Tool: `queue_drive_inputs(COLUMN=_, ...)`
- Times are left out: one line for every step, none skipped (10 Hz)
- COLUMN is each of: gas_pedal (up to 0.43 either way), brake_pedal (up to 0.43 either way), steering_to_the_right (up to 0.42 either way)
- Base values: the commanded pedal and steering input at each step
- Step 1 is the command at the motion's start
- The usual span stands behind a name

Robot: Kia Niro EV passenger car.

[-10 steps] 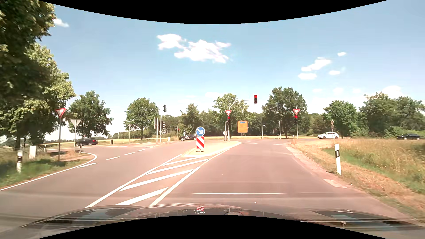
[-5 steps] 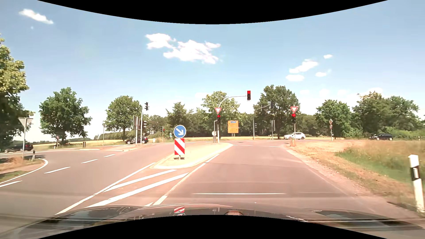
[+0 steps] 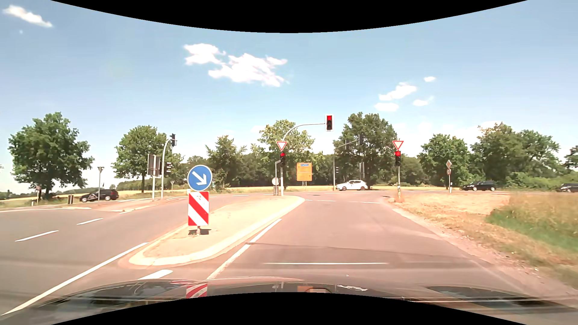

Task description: Follow the waypoints while adhering to traffic rules and regulations

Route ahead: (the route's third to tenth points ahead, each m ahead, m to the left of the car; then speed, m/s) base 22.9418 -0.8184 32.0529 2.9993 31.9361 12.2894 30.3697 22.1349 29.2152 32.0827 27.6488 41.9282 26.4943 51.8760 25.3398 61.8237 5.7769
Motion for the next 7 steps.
queue_drive_inputs(gas_pedal=0.0, brake_pedal=0.0, steering_to_the_right=0.071)
queue_drive_inputs(gas_pedal=0.0, brake_pedal=0.0, steering_to_the_right=0.071)
queue_drive_inputs(gas_pedal=0.039, brake_pedal=0.0, steering_to_the_right=0.071)
queue_drive_inputs(gas_pedal=0.039, brake_pedal=0.0, steering_to_the_right=0.071)
queue_drive_inputs(gas_pedal=0.039, brake_pedal=0.0, steering_to_the_right=0.071)
queue_drive_inputs(gas_pedal=0.039, brake_pedal=0.0, steering_to_the_right=0.072)
queue_drive_inputs(gas_pedal=0.039, brake_pedal=0.0, steering_to_the_right=0.072)
